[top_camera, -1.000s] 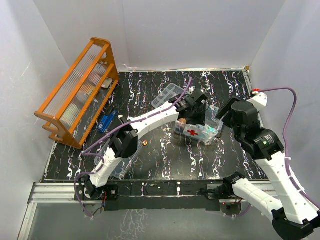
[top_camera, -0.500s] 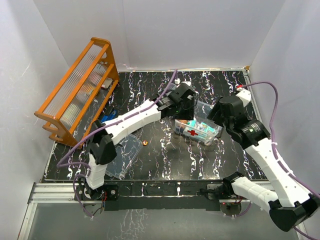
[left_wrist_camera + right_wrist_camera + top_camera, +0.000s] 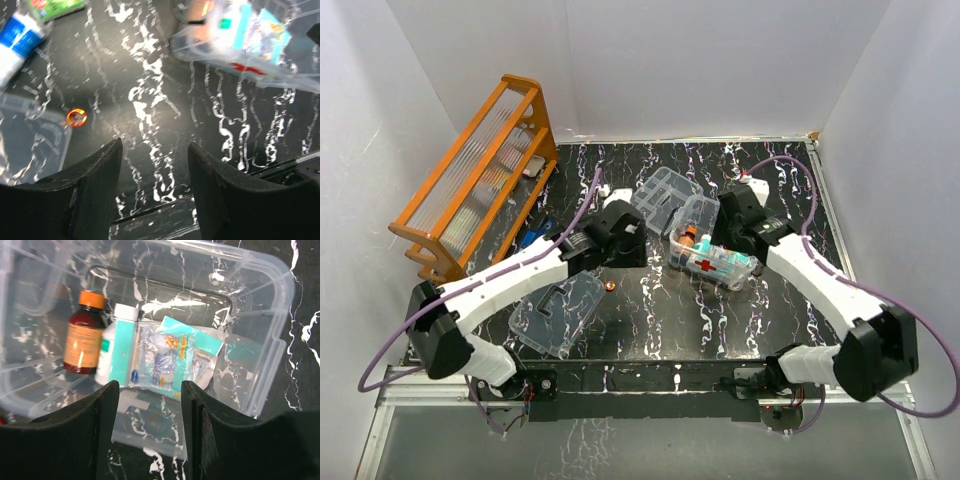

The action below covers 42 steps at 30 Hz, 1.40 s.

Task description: Organize the medicine kit

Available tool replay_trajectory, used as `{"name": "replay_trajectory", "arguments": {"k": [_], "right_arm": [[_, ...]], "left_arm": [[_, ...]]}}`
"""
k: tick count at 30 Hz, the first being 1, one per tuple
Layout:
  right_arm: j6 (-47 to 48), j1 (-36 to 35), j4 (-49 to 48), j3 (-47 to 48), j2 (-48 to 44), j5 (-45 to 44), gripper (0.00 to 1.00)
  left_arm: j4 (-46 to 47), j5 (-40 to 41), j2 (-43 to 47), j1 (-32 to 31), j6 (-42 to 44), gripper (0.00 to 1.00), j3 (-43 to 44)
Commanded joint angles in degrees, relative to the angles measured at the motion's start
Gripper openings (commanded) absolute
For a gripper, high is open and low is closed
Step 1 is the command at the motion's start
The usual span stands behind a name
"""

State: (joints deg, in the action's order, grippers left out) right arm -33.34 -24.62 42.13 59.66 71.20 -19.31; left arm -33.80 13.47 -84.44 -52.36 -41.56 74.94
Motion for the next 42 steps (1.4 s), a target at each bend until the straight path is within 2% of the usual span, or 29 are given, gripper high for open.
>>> {"name": "replay_trajectory", "arguments": {"k": [1,8,16,25,34,42], "right_arm": [[4.15,0.74,-8.97,-0.61,4.97,-1.73,0.5],[4.73,1.77,-10.19,1.53,15.37,1.2,0.44],[3.73,2.21,-9.96,-0.24,19.58,-0.81,0.41],[3.46,2.21,-2.09,-0.65,18.74,0.55,0.35],[-0.17,2.21,1.55,-0.2,16.84,4.75,0.37],[-3.22,2.3,1.73,0.99,17.25,2.44,0.37]], "left_arm": [[1.02,3.53,8.22,1.05,-4.1,0.54,-7.29],[-0.63,5.46,13.68,2.11,-5.82,0.57,-12.85],[-0.22,4.43,13.89,3.66,-5.24,0.6,-14.33],[0.26,3.18,13.23,5.07,-4.78,0.61,-14.96],[0.58,2.42,12.99,5.7,-4.76,0.61,-15.08],[-0.63,2.66,13.5,6.09,-4.3,0.62,-14.03]]}}
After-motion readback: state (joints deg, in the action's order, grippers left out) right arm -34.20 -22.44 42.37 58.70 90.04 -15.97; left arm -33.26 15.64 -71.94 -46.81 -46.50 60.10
